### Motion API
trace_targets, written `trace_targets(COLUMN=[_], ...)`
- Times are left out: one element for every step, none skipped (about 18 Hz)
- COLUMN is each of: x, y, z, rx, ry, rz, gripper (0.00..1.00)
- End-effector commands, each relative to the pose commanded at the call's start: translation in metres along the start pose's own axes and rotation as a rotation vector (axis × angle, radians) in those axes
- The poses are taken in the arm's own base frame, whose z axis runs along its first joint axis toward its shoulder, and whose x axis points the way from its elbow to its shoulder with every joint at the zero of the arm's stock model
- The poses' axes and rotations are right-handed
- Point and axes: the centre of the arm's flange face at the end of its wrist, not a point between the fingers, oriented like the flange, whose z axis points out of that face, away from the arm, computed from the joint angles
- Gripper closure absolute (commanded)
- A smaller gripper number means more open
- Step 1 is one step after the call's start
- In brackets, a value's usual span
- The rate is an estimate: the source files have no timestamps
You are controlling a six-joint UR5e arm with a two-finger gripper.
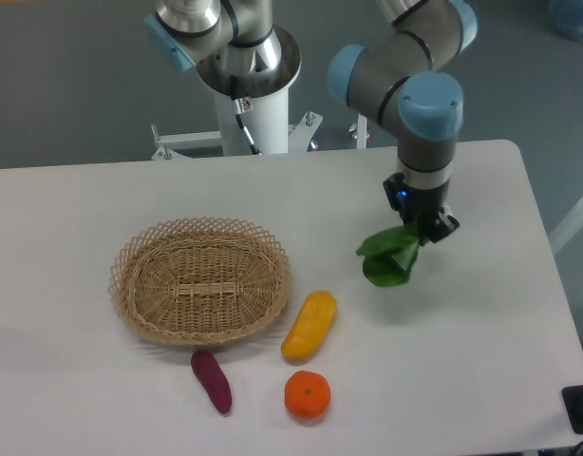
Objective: Pick up the green vegetable from the table
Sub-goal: 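Lift the bok choy and carry it away from the basket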
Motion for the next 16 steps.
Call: trace_targets(x=[-0.012,-0.021,-0.029,-0.035,-0.039,-0.044,-0.049,-0.056,-0.063,-0.069,-0.076,-0.082,-0.087,-0.090,-0.094,-0.096], y=[-0.006,-0.012,-0.018,-0.022,-0.025,-0.028,-0.028,-0.027,-0.025,-0.024,-0.025,-0.025,-0.025,-0.021,-0.018,-0.015], z=[-0.003,-0.003,-0.001,0.002,0.005,0.006,0.005,0.002,0.002,0.002,0.004,0.006,0.005,0.005,0.007,0.005], rx=[0.001,0.003,0.001,0.000,-0.002,-0.001,0.000,0.003,0.001,-0.003,-0.006,-0.008,-0.009,-0.011,-0.012,-0.010], ry=[-0.006,-0.008,-0.007,-0.004,0.000,-0.003,-0.011,-0.018,-0.007,0.009,0.023,0.027,0.027,0.032,0.037,0.048], rz=[-0.014,-0.036,-0.047,-0.050,-0.050,-0.047,-0.043,-0.041,-0.044,-0.040,-0.041,-0.041,-0.039,-0.045,-0.048,-0.054], gripper=[0.59,0.59,0.60,0.60,0.60,0.60,0.60,0.59,0.59,0.59,0.59,0.59,0.59,0.59,0.59,0.60])
